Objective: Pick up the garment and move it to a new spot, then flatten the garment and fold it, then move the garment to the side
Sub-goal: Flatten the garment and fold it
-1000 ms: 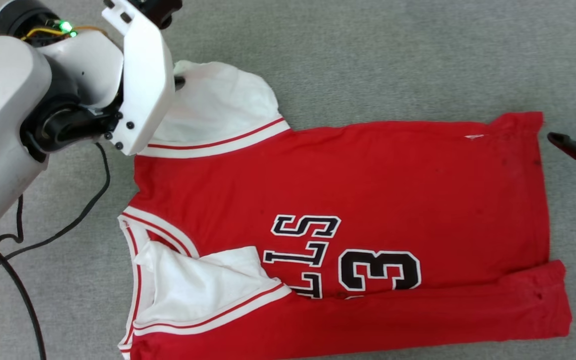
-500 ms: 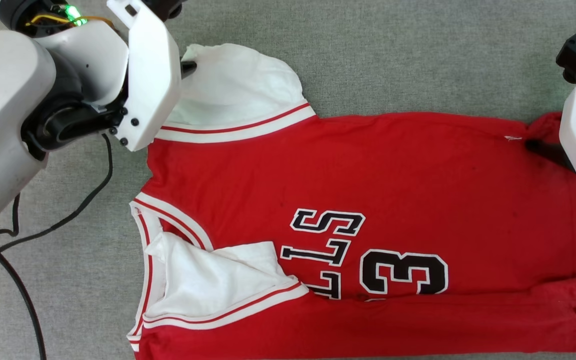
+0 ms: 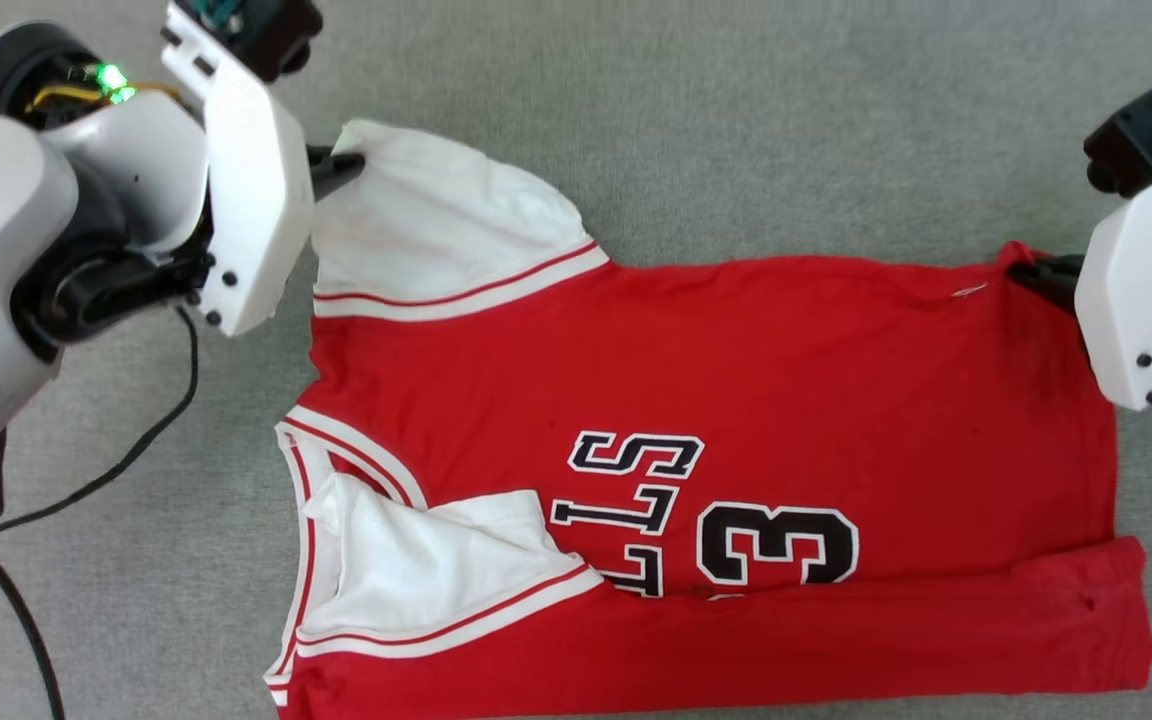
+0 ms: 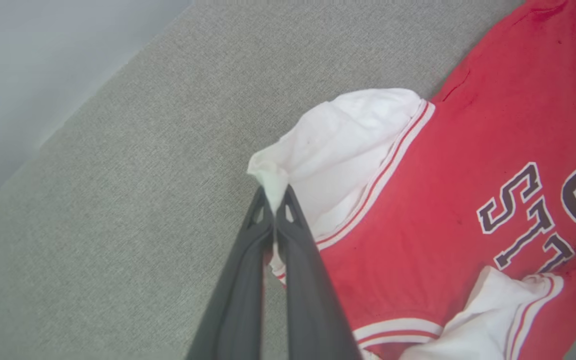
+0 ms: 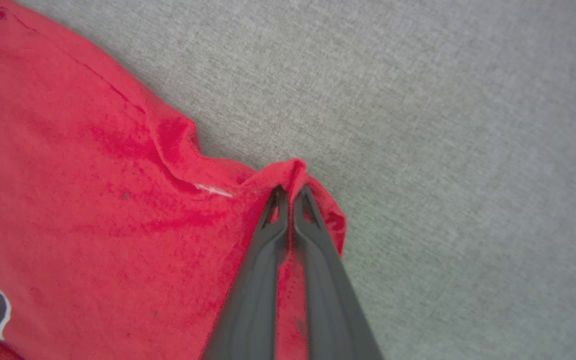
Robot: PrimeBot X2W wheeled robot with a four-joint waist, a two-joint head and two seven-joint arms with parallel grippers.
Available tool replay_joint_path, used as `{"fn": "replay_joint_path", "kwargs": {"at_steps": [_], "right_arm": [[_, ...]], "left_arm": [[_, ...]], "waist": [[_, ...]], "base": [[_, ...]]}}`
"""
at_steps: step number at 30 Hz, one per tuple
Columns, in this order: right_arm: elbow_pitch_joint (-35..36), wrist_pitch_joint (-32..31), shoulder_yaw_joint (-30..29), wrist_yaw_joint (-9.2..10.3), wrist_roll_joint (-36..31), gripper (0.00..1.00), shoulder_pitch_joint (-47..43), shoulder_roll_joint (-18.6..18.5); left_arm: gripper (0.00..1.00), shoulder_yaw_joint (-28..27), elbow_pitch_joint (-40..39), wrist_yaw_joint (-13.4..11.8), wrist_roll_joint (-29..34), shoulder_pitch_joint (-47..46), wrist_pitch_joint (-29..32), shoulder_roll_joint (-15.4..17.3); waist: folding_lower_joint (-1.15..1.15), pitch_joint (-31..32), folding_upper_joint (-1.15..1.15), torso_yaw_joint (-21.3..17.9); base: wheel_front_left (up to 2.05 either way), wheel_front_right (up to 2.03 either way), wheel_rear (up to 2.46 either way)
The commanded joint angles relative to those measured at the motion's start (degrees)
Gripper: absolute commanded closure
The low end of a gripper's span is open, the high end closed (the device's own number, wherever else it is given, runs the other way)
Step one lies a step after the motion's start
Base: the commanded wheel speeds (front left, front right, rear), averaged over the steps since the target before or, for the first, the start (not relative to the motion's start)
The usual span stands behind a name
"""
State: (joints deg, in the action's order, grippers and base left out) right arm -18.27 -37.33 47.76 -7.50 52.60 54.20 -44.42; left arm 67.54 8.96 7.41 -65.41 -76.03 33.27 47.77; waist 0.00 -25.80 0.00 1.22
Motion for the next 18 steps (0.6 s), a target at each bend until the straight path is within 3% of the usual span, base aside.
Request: {"fn": "replay_joint_path", "kwargs": {"at_steps": [1,7,8,18], "right_arm": [[0.2,1.1,0.3,0.02,0.4,1.0,-1.2,-0.6],[2.6,5.8,2.4,0.02,2.0,1.0,-5.0,-3.7],[3.4,7.2,3.1,0.02,2.7,1.0,-7.2,-4.9],[6.0,11.2,4.5,0.02,3.8,1.0,-15.7,-7.2]], "left_arm": [[1.0,0.3,-0.4,0.0,-0.1,1.2,-0.6,0.5],[1.0,1.6,-3.3,0.0,-1.4,5.6,-2.2,3.3],[1.0,2.1,-5.7,-0.7,-1.9,8.4,-2.8,5.0],[1.0,3.9,-13.0,-4.5,-5.3,19.9,-5.3,10.7]], "waist": [[0.0,2.7,0.0,-0.5],[0.0,8.1,0.0,-0.3],[0.0,10.4,0.0,-0.2],[0.0,15.3,0.0,0.2]], "base": [[0.0,0.0,0.0],[0.0,0.0,0.0],[0.0,0.0,0.0],[0.0,0.0,0.0]]}}
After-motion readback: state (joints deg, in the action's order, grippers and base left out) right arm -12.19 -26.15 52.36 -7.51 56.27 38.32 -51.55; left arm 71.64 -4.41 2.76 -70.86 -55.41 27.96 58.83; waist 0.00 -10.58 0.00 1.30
